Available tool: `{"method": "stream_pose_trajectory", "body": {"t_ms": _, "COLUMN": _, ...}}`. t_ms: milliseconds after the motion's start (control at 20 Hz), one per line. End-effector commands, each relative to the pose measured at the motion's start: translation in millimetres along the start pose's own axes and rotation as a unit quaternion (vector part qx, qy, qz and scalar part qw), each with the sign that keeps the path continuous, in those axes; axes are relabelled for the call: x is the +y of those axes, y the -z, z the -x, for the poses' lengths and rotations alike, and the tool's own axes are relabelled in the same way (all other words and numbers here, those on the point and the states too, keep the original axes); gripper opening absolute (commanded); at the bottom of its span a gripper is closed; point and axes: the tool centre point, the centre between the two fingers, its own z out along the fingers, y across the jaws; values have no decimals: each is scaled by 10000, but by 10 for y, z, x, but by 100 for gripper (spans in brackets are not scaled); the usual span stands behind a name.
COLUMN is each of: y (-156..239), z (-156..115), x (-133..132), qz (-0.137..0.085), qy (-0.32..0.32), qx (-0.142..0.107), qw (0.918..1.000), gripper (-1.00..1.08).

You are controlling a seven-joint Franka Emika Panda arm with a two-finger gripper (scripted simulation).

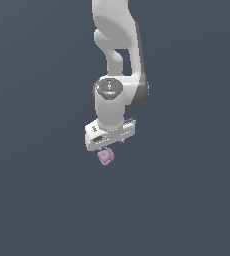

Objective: Pick up the object and move it to a goal position.

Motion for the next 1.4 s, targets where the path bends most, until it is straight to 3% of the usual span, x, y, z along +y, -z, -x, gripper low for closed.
{"method": "stream_pose_trajectory", "body": {"t_ms": 0, "y": -83, "z": 12, "x": 65, "qz": -4, "qy": 290, "qx": 5, "qw": 9996, "gripper": 100}}
{"method": "stream_pose_trajectory", "body": {"t_ms": 600, "y": -332, "z": 60, "x": 254, "qz": -21, "qy": 1138, "qx": 27, "qw": 9935, "gripper": 100}}
{"method": "stream_pose_trajectory", "body": {"t_ms": 1050, "y": -376, "z": 68, "x": 275, "qz": -24, "qy": 1222, "qx": 29, "qw": 9925, "gripper": 100}}
{"method": "stream_pose_trajectory", "body": {"t_ms": 1350, "y": -608, "z": 73, "x": 269, "qz": -24, "qy": 1234, "qx": 30, "qw": 9924, "gripper": 100}}
